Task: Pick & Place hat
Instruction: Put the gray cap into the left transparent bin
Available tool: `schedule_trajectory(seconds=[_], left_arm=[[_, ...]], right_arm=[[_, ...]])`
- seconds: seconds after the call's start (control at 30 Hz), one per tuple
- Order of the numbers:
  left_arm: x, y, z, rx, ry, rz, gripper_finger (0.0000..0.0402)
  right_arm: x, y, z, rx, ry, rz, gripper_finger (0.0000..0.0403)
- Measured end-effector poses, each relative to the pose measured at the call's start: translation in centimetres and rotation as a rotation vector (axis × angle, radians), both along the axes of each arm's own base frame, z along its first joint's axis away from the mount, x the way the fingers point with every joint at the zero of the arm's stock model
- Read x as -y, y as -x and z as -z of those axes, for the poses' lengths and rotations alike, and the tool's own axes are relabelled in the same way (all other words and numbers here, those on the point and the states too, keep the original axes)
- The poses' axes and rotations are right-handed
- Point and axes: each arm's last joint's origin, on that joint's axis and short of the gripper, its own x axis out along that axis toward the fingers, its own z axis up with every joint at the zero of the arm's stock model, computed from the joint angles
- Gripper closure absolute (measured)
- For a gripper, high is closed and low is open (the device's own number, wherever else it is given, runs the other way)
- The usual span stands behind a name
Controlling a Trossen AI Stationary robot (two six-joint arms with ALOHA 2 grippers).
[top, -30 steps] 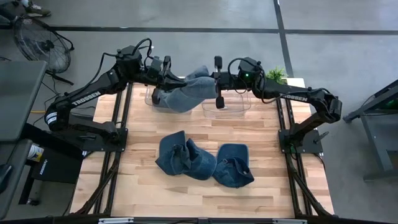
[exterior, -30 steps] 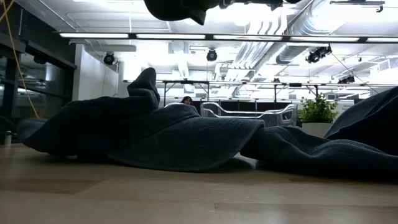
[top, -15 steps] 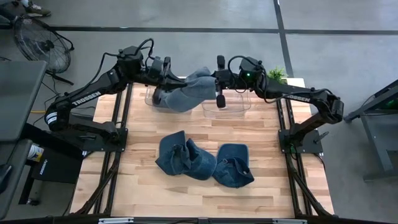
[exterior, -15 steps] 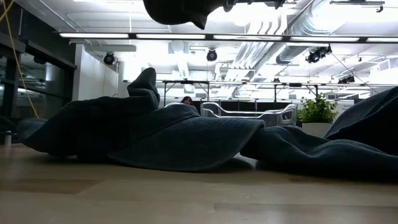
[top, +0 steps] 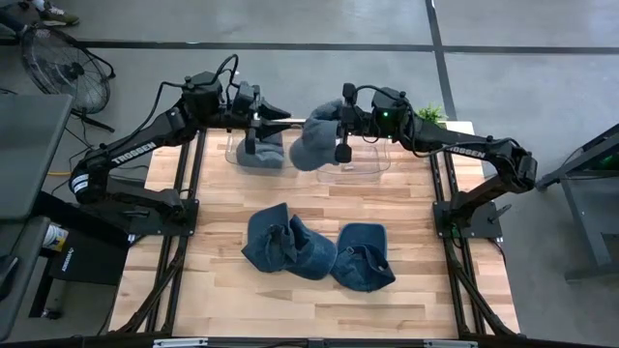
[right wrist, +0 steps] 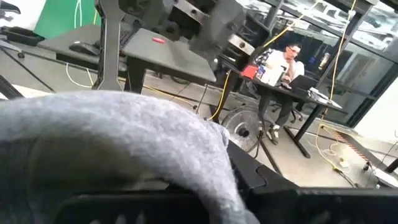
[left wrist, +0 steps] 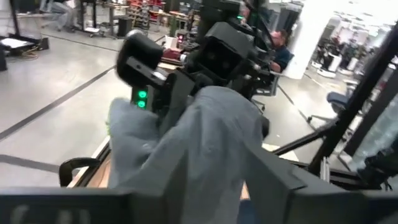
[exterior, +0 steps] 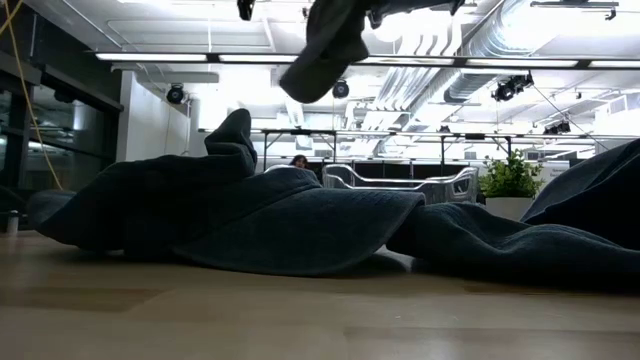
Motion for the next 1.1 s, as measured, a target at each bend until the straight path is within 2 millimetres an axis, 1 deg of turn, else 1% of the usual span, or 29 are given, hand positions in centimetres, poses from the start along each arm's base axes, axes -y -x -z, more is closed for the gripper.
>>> schedule_trajectory(seconds=[0.13, 0.23, 0.37, 0.53, 0.67, 0.9, 1.0, 1.1], left_arm=[[-0.1, 0.0, 0.1, -0.006, 0.058, -0.048, 0.0196], [-0.4, -0.2, 0.8, -0.058, 0.129, -0.117, 0.0175], [-1.0, -0.9, 2.6, -0.168, 0.254, -0.170, 0.0170], [-2.0, -1.8, 3.6, -0.196, 0.344, -0.164, 0.0170], [-3.8, -2.3, 4.4, -0.185, 0.460, -0.168, 0.0170], [-8.0, -2.4, 5.6, -0.106, 0.770, -0.228, 0.0170], [-9.6, -2.3, 6.1, -0.081, 0.881, -0.187, 0.0170], [-11.1, -2.6, 7.2, -0.092, 0.977, -0.152, 0.0170]], right_arm=[[0.2, 0.1, 0.0, -0.002, 0.002, 0.002, 0.0402], [0.3, 0.3, -0.1, 0.000, 0.014, 0.011, 0.0402], [0.8, 0.8, -0.5, -0.006, 0.023, 0.029, 0.0403], [1.5, 1.3, -1.6, -0.066, 0.070, 0.057, 0.0403], [1.9, 1.9, -2.5, -0.145, 0.140, 0.103, 0.0403], [2.7, 3.0, -4.9, -0.194, 0.239, 0.179, 0.0403], [3.0, 3.5, -5.8, -0.191, 0.262, 0.195, 0.0403], [3.4, 4.0, -6.8, -0.172, 0.282, 0.214, 0.0403]])
